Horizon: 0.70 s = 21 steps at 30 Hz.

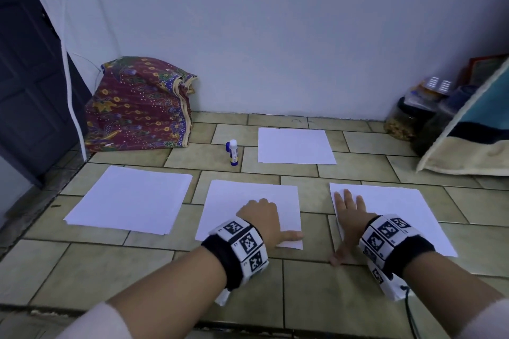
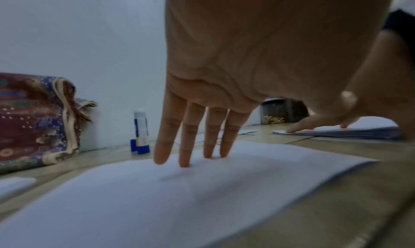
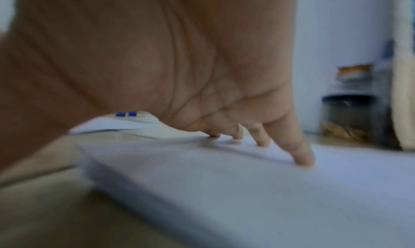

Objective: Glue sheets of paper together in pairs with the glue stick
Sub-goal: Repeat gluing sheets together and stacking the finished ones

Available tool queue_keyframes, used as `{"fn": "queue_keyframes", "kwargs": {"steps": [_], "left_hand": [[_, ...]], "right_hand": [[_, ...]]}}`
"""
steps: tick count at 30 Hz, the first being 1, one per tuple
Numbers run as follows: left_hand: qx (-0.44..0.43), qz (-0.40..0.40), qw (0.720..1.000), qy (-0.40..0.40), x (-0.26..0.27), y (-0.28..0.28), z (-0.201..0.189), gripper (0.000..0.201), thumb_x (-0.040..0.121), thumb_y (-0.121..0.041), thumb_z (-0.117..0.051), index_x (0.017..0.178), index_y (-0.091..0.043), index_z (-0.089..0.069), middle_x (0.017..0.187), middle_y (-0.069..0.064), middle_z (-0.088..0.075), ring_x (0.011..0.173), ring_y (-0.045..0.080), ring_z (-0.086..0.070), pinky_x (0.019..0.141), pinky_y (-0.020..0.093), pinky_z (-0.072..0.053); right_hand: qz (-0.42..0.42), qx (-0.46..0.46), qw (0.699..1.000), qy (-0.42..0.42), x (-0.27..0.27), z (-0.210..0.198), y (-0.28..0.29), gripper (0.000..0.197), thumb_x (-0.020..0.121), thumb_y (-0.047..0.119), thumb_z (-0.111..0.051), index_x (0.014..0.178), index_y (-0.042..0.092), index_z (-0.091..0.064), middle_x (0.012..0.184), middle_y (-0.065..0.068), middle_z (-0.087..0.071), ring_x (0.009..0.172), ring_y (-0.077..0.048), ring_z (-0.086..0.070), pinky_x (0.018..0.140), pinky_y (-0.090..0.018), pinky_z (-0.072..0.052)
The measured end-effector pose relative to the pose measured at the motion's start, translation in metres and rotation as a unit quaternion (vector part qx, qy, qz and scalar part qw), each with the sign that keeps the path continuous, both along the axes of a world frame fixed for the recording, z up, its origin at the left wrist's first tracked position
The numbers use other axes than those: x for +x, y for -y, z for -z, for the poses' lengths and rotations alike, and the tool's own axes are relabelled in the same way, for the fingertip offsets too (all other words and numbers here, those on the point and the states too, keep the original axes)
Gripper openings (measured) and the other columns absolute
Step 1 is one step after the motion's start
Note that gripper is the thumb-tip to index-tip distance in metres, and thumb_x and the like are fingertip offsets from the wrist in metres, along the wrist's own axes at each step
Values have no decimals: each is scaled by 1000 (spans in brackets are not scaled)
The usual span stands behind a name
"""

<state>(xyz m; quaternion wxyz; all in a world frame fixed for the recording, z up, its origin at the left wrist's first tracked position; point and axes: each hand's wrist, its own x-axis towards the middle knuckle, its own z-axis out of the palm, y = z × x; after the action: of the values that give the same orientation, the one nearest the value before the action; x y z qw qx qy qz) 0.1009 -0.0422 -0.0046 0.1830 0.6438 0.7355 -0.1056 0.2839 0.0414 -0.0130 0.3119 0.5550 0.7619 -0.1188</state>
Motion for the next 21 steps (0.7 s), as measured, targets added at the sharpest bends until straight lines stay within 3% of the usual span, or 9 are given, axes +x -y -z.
{"fn": "queue_keyframes", "kwargs": {"steps": [2, 5, 8, 10, 13, 16, 19, 21], "left_hand": [[-17, 43, 999, 4, -13, -1, -4, 81, 83, -73, -47, 135, -11, -40, 133, 7, -41, 122, 28, -40, 95, 40, -40], [-57, 103, 993, 17, -38, -9, -3, 75, 87, -46, -64, 146, -15, -29, 147, 5, -28, 131, 25, -29, 102, 43, -41], [-80, 137, 987, -4, -53, -11, -1, 85, 82, -23, -73, 150, -25, -22, 152, -1, -18, 136, 24, -20, 104, 45, -39], [-75, 130, 989, -14, -57, -10, -1, 88, 79, -23, -75, 149, -32, -22, 155, -2, -12, 140, 28, -11, 105, 51, -36], [-104, 96, 990, 11, -63, -11, -1, 91, 77, -28, -77, 147, -41, -20, 159, -4, 2, 144, 40, 5, 105, 69, -24], [-129, 112, 985, 24, -68, -14, -3, 98, 79, -31, -76, 151, -37, -9, 160, -4, 5, 141, 50, 2, 106, 65, -27], [-148, 122, 981, 11, -68, -15, -3, 103, 83, -35, -73, 153, -31, 3, 161, -1, 12, 141, 52, 6, 109, 64, -20], [-159, 119, 980, 5, -69, -17, 1, 104, 84, -37, -71, 152, -33, 7, 160, -4, 17, 141, 51, 10, 106, 67, -23]], "right_hand": [[-9, 7, 1000, -14, 0, -4, -3, 144, 57, 57, -82, 147, 6, 19, 156, -13, 18, 144, -40, 8, 114, -51, -22], [-26, 46, 998, -39, -1, -14, -11, 125, 58, 65, -77, 146, 9, -9, 151, -10, -12, 138, -32, -18, 105, -44, -37], [-32, 46, 998, -37, -8, -30, -19, 116, 56, 73, -72, 142, 11, -24, 142, -8, -31, 134, -28, -25, 104, -44, -38], [-46, 77, 995, -54, -22, -43, -23, 114, 54, 76, -70, 140, 12, -29, 140, -7, -35, 133, -28, -27, 103, -44, -38], [-69, 92, 979, -169, -63, -64, -26, 109, 60, 72, -69, 142, 12, -29, 142, -8, -38, 133, -27, -30, 105, -42, -37], [-65, 50, 953, -291, -114, -70, -34, 85, 73, 57, -70, 139, 14, -38, 136, -6, -49, 126, -21, -43, 99, -32, -38], [-55, 30, 938, -340, -160, -57, -52, 64, 80, 47, -70, 131, 15, -49, 125, -2, -58, 119, -16, -50, 92, -24, -38], [-37, 28, 933, -357, -181, -48, -66, 57, 82, 42, -70, 129, 15, -52, 124, -2, -59, 117, -17, -52, 90, -23, -38]]}}
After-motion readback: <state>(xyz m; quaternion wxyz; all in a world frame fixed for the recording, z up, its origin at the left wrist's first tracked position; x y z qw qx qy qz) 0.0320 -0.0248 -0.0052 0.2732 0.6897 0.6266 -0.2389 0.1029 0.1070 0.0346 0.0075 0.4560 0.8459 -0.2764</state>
